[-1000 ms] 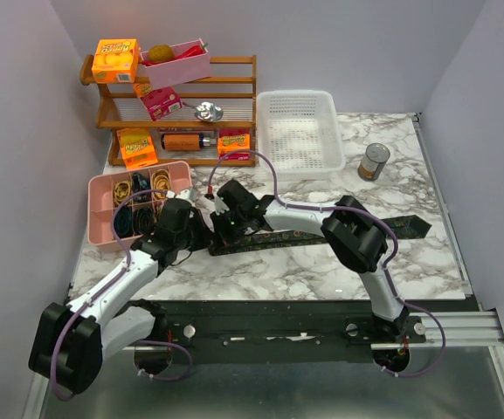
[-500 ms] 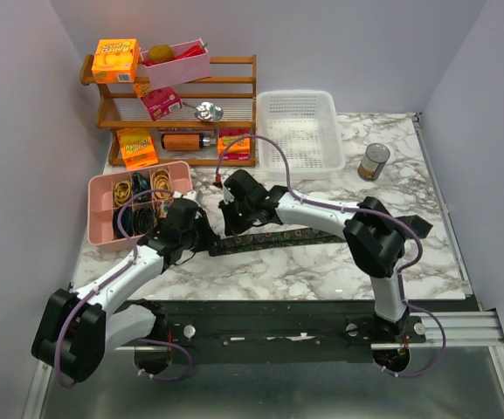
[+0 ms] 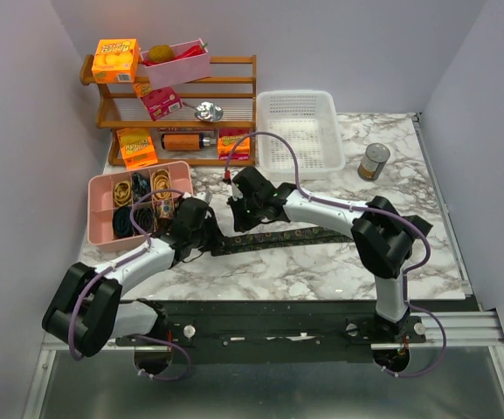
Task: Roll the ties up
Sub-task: Roll the tie at the center of the board.
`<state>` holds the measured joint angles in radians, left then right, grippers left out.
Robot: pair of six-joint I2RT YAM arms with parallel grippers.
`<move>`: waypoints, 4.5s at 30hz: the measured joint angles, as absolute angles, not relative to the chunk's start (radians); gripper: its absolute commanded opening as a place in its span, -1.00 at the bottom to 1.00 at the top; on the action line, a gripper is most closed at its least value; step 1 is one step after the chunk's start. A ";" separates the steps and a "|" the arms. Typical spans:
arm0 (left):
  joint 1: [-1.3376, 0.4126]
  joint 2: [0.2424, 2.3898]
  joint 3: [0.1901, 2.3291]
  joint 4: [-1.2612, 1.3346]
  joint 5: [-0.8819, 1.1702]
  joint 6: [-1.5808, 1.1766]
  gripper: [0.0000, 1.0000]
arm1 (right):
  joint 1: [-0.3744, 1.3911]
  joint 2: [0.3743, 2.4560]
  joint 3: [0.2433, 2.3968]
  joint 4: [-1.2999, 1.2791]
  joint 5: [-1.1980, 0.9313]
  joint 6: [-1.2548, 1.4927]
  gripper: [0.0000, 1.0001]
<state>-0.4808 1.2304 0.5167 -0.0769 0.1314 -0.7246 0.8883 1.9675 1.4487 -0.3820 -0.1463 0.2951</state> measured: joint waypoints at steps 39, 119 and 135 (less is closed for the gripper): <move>-0.498 1.101 0.432 -0.035 0.134 -0.811 -0.46 | 0.882 1.982 1.443 -0.354 -0.357 0.272 -0.99; -0.364 1.119 0.248 0.228 0.115 -0.814 -1.00 | 0.884 2.153 1.547 -0.363 -0.357 0.231 -0.99; -0.364 1.080 0.405 -0.063 0.056 -0.736 -1.00 | 0.887 2.155 1.547 -0.371 -0.353 0.229 -0.99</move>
